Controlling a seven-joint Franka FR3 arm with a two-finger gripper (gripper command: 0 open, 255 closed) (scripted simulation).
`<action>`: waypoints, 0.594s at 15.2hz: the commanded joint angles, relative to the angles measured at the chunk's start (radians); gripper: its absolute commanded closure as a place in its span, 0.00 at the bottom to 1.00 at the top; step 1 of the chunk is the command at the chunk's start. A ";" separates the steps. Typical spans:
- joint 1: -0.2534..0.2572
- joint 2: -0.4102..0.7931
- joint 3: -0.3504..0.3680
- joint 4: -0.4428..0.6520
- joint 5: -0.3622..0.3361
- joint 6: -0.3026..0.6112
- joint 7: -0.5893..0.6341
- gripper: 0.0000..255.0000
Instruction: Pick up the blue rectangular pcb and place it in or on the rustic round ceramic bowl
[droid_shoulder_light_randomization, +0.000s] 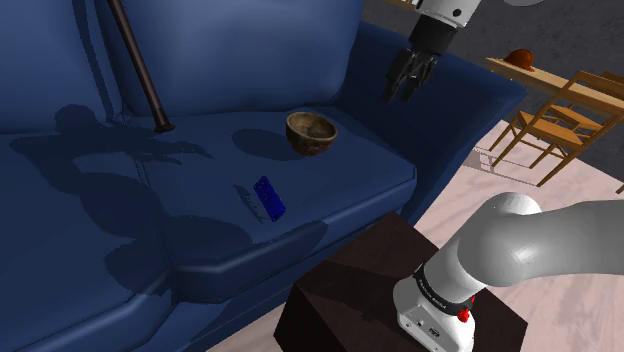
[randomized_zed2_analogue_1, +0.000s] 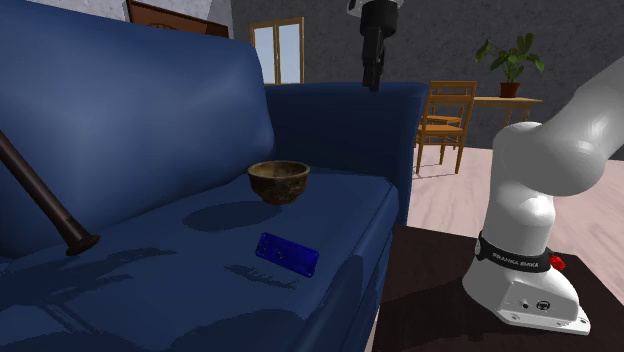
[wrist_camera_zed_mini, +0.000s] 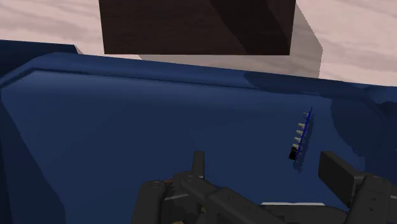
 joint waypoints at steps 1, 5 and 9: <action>0.000 0.000 0.000 0.000 0.000 0.000 0.000 0.00; 0.013 0.011 0.006 -0.118 0.068 0.138 0.026 0.00; 0.035 0.047 0.016 -0.217 0.144 0.283 0.043 0.00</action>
